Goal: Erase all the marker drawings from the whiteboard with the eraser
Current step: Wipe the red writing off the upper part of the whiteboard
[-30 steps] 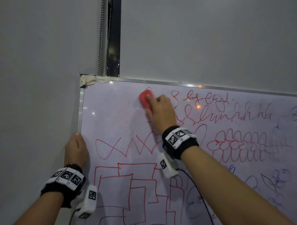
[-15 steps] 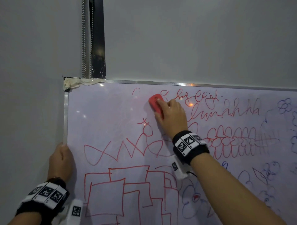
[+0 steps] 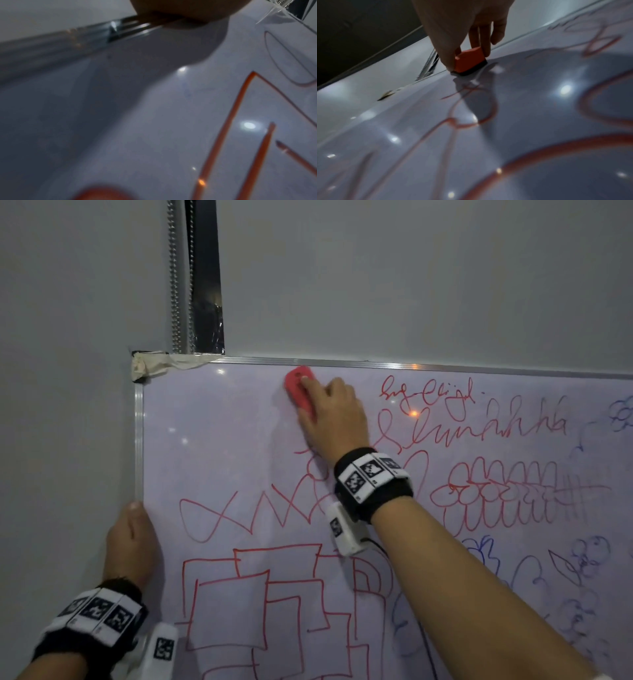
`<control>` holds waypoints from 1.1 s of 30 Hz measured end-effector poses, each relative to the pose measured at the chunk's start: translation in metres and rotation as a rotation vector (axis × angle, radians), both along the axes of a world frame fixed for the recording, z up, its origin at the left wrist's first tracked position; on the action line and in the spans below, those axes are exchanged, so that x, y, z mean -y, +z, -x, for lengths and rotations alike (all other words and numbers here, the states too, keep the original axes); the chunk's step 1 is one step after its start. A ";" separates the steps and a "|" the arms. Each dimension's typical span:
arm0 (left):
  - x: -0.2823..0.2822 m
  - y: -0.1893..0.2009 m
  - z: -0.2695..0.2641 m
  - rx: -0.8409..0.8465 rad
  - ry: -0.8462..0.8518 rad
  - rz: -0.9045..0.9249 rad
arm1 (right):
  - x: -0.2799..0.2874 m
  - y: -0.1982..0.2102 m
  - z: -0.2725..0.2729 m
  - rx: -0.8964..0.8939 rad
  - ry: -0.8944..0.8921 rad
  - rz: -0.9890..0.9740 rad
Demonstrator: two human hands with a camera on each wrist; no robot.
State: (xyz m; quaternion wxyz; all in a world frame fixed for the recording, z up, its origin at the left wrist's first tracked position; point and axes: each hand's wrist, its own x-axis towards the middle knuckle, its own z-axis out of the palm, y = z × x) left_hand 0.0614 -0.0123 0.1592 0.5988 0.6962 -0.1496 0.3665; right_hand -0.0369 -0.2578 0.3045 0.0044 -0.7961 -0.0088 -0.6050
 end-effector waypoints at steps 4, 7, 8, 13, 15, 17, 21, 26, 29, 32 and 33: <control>0.002 -0.019 0.008 -0.011 -0.016 0.013 | 0.013 -0.002 -0.001 0.061 -0.066 -0.228; 0.002 -0.023 0.006 -0.001 -0.015 0.007 | -0.018 -0.014 -0.009 0.058 0.063 0.080; 0.001 -0.023 0.006 0.001 -0.020 0.008 | -0.021 -0.019 -0.011 0.032 0.106 0.211; 0.000 -0.026 0.005 0.035 -0.031 0.000 | 0.011 -0.017 -0.001 -0.002 0.065 0.276; 0.000 -0.025 0.008 0.021 -0.053 0.024 | 0.015 -0.016 0.003 0.038 0.017 -0.004; 0.001 -0.024 0.012 0.017 -0.077 0.042 | 0.004 -0.028 0.001 0.051 0.025 -0.081; -0.002 -0.028 0.014 0.002 -0.100 0.036 | -0.010 -0.065 -0.004 -0.001 0.125 0.360; -0.004 -0.039 0.016 -0.069 -0.138 0.059 | 0.005 -0.075 -0.003 0.087 0.069 0.174; -0.003 -0.040 0.013 -0.107 -0.166 0.094 | -0.030 -0.089 -0.010 0.124 0.149 0.127; -0.004 -0.046 0.012 -0.101 -0.150 0.112 | -0.055 -0.103 -0.019 -0.002 0.228 0.447; -0.004 -0.049 0.013 -0.093 -0.125 0.102 | -0.055 -0.102 -0.021 -0.022 0.222 0.503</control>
